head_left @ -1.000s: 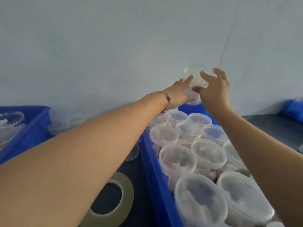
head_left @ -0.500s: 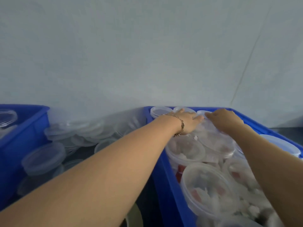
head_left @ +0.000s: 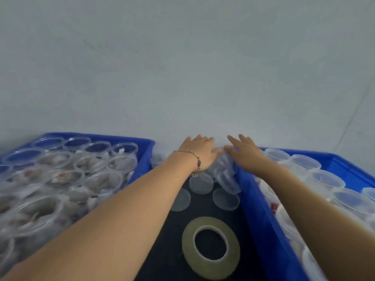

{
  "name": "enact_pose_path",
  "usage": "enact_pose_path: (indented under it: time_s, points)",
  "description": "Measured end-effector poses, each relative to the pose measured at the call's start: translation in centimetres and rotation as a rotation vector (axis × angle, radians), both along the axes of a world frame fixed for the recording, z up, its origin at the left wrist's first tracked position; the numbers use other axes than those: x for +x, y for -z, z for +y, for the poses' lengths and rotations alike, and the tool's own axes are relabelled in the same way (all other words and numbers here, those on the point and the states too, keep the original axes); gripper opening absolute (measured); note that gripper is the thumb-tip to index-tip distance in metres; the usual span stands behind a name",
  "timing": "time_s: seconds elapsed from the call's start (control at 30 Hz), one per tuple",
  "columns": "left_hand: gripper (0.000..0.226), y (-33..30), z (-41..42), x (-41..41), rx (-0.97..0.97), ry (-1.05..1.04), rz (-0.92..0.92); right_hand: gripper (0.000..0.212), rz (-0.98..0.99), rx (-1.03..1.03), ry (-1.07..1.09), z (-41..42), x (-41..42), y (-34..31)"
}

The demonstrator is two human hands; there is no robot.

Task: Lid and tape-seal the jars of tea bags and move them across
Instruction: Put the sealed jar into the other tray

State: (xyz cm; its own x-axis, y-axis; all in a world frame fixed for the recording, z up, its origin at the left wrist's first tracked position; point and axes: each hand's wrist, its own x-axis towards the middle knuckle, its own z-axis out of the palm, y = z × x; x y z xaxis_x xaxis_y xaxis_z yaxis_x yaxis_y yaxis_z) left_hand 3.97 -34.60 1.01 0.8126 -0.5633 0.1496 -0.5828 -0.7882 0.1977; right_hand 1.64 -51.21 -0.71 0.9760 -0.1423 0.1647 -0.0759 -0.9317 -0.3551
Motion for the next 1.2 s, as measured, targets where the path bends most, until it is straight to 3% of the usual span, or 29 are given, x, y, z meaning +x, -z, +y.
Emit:
enact_pose_path:
  time_s: [0.07,0.13,0.27,0.4,0.57,0.83,0.93,1.03,1.13,1.2]
  points:
    - [0.042,0.4,4.8,-1.3,-0.286,-0.098,-0.019,0.052,-0.063,0.175,-0.060,5.0,-0.5,-0.8]
    - [0.036,1.0,9.5,-2.6,-0.430,-0.236,-0.052,0.050,-0.104,0.271,-0.149,9.8,-1.4,-1.3]
    - [0.022,1.8,17.3,-5.4,-0.176,-0.417,0.042,0.051,-0.050,0.315,-0.307,17.8,-4.2,-0.4]
    - [0.023,2.9,22.1,-9.2,-0.056,-0.351,0.144,0.056,0.000,0.280,-0.463,23.0,-7.2,1.9]
    - [0.015,4.1,25.4,-15.2,-0.082,-0.379,0.048,0.023,0.030,0.372,-0.658,27.0,-12.6,4.0]
    - [0.029,7.8,27.7,-20.3,0.011,-0.405,-0.144,0.034,0.139,0.279,-0.578,30.3,-17.6,6.1]
    - [0.038,8.5,28.0,-21.0,0.088,-0.390,-0.130,0.043,0.184,0.237,-0.570,30.5,-18.6,6.1]
    - [0.028,9.0,28.1,-21.1,0.127,-0.400,-0.096,0.055,0.221,0.172,-0.561,30.4,-19.4,5.8]
    - [0.022,8.7,27.8,-20.8,0.173,-0.422,-0.073,0.045,0.124,0.147,-0.537,30.9,-19.6,5.3]
    - [0.026,8.0,27.6,-20.8,0.098,-0.435,-0.068,0.042,0.051,0.179,-0.508,31.2,-19.7,4.9]
